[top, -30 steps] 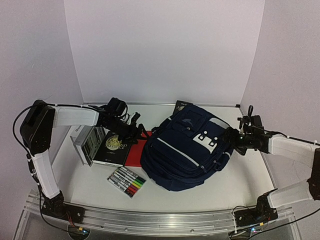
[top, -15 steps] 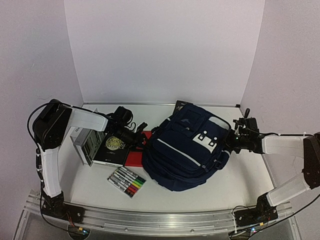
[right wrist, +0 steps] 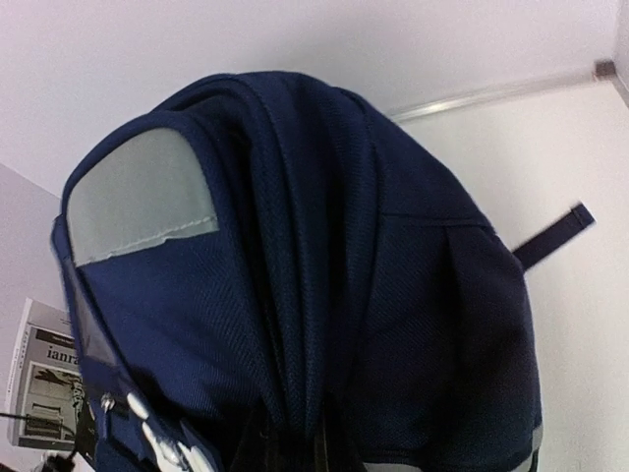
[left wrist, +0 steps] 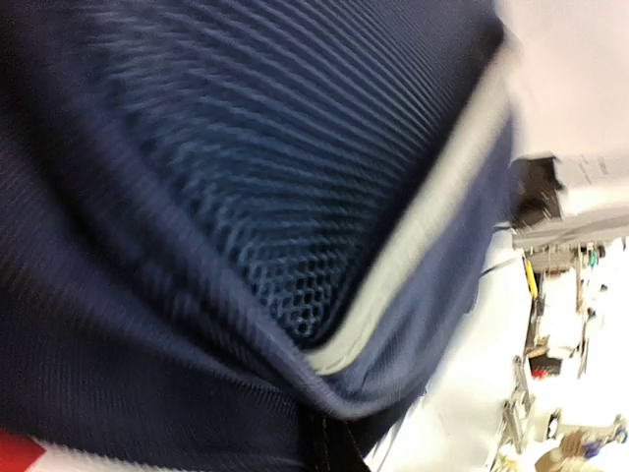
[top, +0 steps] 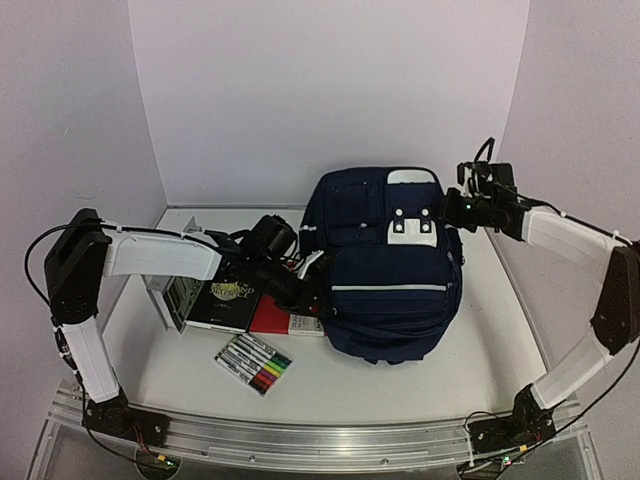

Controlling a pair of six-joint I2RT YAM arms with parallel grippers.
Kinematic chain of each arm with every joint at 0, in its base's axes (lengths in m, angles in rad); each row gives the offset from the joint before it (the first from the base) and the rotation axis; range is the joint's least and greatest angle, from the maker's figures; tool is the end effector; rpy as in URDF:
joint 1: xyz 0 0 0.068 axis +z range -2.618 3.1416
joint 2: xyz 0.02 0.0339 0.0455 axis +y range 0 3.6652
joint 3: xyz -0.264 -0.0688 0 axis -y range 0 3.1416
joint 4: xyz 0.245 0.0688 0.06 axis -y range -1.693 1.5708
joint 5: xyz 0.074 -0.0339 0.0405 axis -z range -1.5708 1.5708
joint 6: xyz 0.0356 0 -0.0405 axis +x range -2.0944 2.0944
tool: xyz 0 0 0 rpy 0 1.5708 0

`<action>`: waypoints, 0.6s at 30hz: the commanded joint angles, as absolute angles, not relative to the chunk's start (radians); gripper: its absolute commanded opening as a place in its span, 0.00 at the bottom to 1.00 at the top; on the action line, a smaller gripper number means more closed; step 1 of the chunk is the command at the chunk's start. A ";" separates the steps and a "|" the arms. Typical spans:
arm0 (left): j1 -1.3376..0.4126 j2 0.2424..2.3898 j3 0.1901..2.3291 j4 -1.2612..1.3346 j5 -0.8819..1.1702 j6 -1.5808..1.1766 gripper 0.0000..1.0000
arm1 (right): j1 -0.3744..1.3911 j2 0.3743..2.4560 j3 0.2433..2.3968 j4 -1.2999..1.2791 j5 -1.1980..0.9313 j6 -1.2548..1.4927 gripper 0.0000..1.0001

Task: Pack the student bag
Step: Place the student bag at the center of the board.

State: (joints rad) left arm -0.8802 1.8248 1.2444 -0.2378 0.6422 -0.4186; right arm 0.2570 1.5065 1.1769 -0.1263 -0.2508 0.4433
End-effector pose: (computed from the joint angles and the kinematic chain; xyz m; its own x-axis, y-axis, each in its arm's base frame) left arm 0.2347 -0.3174 0.2100 -0.7817 0.4350 -0.4468 0.6133 0.4064 -0.6773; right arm 0.3379 0.0979 0.3067 -0.5827 0.2765 -0.7642 -0.2345 0.8432 0.4838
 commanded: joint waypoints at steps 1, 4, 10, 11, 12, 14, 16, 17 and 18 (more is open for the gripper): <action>-0.953 1.779 1.319 -0.144 0.679 -0.373 0.09 | 0.277 1.674 1.403 0.035 -0.271 0.366 0.05; -0.956 1.796 1.330 -0.145 0.675 -0.402 0.35 | 0.277 1.774 1.499 0.020 -0.231 0.333 0.54; -0.950 1.702 1.265 -0.216 0.486 -0.420 0.78 | 0.276 1.747 1.503 -0.064 -0.184 0.278 0.93; -0.945 1.685 1.253 -0.237 0.449 -0.424 0.81 | 0.277 1.719 1.479 -0.071 -0.182 0.270 0.96; -0.935 1.670 1.240 -0.256 0.419 -0.431 0.83 | 0.279 1.685 1.449 -0.082 -0.182 0.260 0.98; -0.895 1.649 1.210 -0.286 0.376 -0.459 0.84 | 0.295 1.621 1.406 -0.119 -0.180 0.243 0.98; -0.845 1.637 1.181 -0.291 0.360 -0.497 0.84 | 0.327 1.575 1.361 -0.165 -0.171 0.237 0.98; -0.811 1.635 1.163 -0.286 0.359 -0.525 0.84 | 0.356 1.541 1.335 -0.188 -0.152 0.236 0.98; -0.782 1.636 1.146 -0.269 0.376 -0.549 0.84 | 0.398 1.516 1.308 -0.208 -0.131 0.236 0.98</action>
